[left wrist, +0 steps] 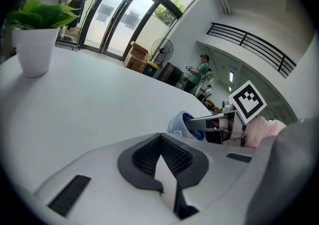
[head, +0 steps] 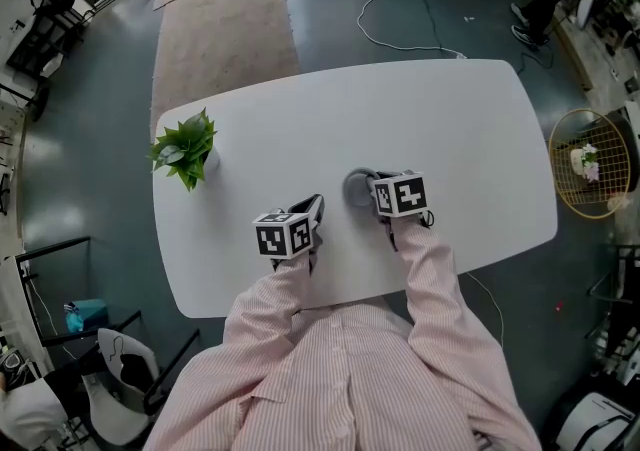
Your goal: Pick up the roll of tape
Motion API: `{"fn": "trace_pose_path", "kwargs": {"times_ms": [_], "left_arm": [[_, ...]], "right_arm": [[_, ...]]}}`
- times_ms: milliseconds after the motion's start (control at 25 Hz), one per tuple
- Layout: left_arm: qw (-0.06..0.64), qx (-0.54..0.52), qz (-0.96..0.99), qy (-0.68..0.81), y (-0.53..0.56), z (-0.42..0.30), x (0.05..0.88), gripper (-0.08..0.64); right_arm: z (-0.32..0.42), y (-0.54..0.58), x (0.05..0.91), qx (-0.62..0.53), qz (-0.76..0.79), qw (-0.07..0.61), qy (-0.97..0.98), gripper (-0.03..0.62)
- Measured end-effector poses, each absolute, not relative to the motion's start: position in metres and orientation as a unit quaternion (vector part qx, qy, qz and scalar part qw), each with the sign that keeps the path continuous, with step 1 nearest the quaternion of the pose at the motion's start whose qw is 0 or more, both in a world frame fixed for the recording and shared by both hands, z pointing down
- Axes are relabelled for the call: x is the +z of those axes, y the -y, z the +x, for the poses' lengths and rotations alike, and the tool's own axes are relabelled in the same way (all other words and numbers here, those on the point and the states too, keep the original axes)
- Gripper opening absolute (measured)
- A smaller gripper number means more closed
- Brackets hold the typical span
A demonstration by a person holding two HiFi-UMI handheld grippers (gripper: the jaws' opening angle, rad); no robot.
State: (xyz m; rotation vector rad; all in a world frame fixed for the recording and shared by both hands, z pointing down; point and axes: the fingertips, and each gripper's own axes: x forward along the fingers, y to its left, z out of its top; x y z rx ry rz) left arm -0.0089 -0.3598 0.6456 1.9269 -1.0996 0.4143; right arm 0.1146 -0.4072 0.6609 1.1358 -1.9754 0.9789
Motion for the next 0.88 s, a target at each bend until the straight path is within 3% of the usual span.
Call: {"fn": "trace_pose_path", "kwargs": {"times_ms": [880], "left_arm": [[0.309,0.102,0.824,0.465,0.356,-0.016,0.569,0.002]], "right_arm": [[0.102,0.396,0.576,0.266,0.460,0.148,0.834,0.080]]}}
